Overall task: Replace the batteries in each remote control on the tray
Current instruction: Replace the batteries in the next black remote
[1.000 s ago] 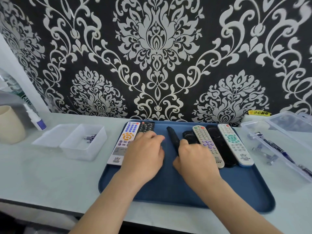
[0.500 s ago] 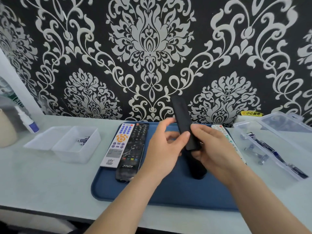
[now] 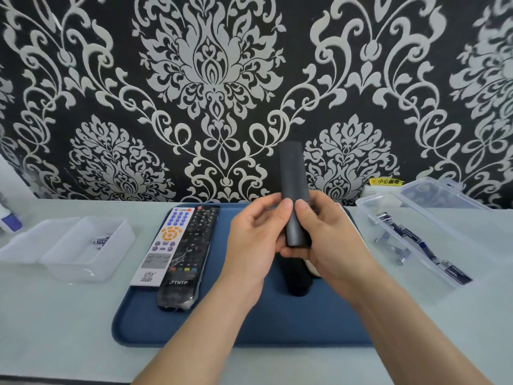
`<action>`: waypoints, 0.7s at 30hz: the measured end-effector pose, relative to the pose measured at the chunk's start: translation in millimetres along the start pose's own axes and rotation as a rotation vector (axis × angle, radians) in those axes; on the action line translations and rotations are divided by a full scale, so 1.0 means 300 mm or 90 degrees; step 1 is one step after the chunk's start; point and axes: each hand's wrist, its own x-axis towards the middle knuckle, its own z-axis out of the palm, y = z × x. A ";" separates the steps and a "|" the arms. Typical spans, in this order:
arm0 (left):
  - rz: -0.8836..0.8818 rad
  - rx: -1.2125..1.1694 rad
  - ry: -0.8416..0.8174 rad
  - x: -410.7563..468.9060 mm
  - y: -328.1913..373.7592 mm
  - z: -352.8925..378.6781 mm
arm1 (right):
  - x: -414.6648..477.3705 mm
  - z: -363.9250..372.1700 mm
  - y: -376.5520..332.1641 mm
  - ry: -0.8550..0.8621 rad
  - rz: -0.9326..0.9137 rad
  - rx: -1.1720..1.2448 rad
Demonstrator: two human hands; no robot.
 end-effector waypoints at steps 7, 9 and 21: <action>0.023 0.062 -0.026 0.001 -0.008 -0.009 | -0.001 0.016 0.012 0.008 -0.007 0.027; 0.145 0.192 -0.011 0.004 -0.008 -0.018 | 0.001 0.020 0.011 0.019 0.005 0.051; 0.524 0.801 -0.096 -0.007 0.002 -0.042 | 0.020 -0.018 -0.002 0.064 0.088 0.101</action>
